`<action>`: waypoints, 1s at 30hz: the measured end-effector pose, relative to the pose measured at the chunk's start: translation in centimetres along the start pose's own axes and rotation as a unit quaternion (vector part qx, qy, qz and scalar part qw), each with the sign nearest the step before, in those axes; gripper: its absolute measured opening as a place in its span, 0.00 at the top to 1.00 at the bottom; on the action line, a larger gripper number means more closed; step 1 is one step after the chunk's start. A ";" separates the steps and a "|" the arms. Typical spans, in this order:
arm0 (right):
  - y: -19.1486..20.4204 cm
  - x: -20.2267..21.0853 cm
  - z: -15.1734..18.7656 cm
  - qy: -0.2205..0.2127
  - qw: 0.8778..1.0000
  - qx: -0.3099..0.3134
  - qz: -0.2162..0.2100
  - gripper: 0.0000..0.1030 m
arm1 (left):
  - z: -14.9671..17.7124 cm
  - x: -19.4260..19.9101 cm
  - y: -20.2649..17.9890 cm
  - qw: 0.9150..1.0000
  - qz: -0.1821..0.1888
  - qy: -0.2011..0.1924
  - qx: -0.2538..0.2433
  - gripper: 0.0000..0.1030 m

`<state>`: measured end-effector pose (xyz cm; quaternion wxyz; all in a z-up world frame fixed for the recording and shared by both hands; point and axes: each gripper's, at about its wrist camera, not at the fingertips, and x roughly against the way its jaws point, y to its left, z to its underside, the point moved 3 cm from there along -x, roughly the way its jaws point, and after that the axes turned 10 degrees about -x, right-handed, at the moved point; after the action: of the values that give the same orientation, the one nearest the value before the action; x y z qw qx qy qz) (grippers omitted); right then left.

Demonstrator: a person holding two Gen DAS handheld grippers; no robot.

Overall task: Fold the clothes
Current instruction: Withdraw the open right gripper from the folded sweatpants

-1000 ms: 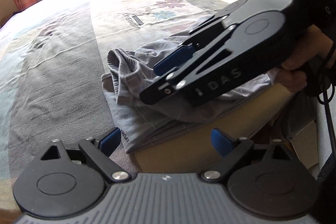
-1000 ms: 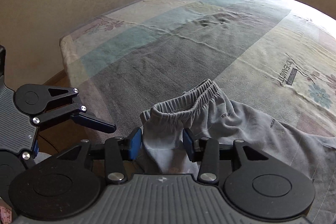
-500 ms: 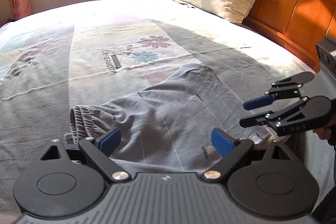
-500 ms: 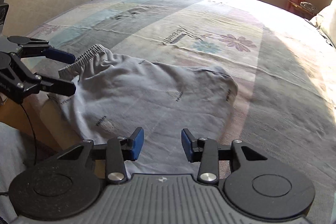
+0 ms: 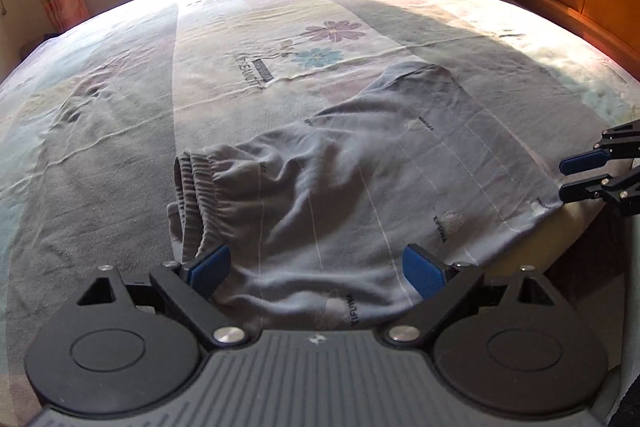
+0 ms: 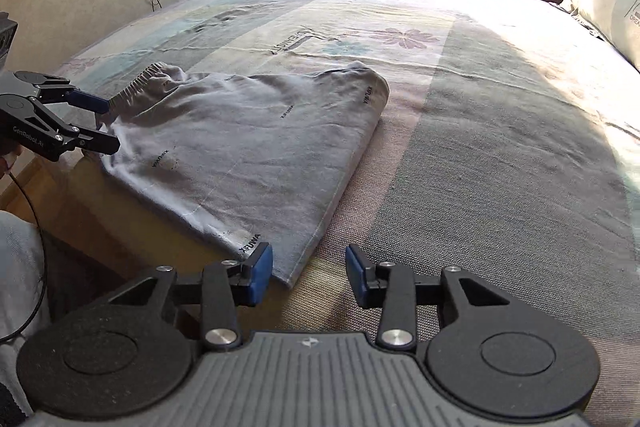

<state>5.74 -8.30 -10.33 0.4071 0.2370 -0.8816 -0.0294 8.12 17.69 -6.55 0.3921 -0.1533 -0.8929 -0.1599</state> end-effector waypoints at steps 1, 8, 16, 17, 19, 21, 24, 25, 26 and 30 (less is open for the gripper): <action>0.1 0.2 -0.1 -0.006 1.000 0.000 -0.007 0.56 | -0.8 -0.5 -0.1 1.000 0.000 -0.003 0.000 0.09; 2.0 -2.3 -6.2 -0.059 0.997 0.047 -0.030 0.56 | -2.8 -4.6 0.8 0.999 -0.023 0.010 0.040 0.09; -0.7 -10.9 -10.9 -0.035 0.999 0.013 0.009 0.61 | 0.6 -4.0 2.6 0.996 -0.010 0.016 0.083 0.10; -1.2 -11.2 -10.7 -0.039 0.999 0.010 0.008 0.61 | 0.5 -3.7 2.6 0.997 -0.012 0.021 0.076 0.10; -1.8 -10.2 -10.8 -0.040 0.999 -0.017 0.009 0.64 | -0.3 -2.8 2.5 0.998 -0.016 0.013 0.065 0.10; -1.4 -8.8 -10.7 -0.054 0.998 -0.024 0.007 0.62 | -1.7 -2.3 2.4 0.998 0.006 -0.026 0.055 0.10; -0.1 -8.3 -10.6 -0.064 0.998 -0.005 0.000 0.62 | -3.6 -3.6 2.5 0.997 0.025 -0.052 0.058 0.09; 0.3 -8.2 -10.5 -0.067 0.998 0.000 -0.002 0.62 | -4.0 -4.6 2.8 0.996 0.023 -0.048 0.066 0.09; 0.3 -8.7 -10.7 -0.064 0.998 0.002 0.006 0.62 | -3.8 -5.3 3.2 0.996 0.019 -0.043 0.075 0.09; -0.4 -10.6 -11.5 -0.053 0.998 -0.003 0.031 0.62 | -1.8 -7.5 5.8 0.993 -0.010 -0.021 0.111 0.14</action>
<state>20.22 -2.33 -10.21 0.3614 0.2066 -0.9087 -0.0322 16.48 21.12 -10.07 0.3862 -0.1035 -0.9146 -0.0598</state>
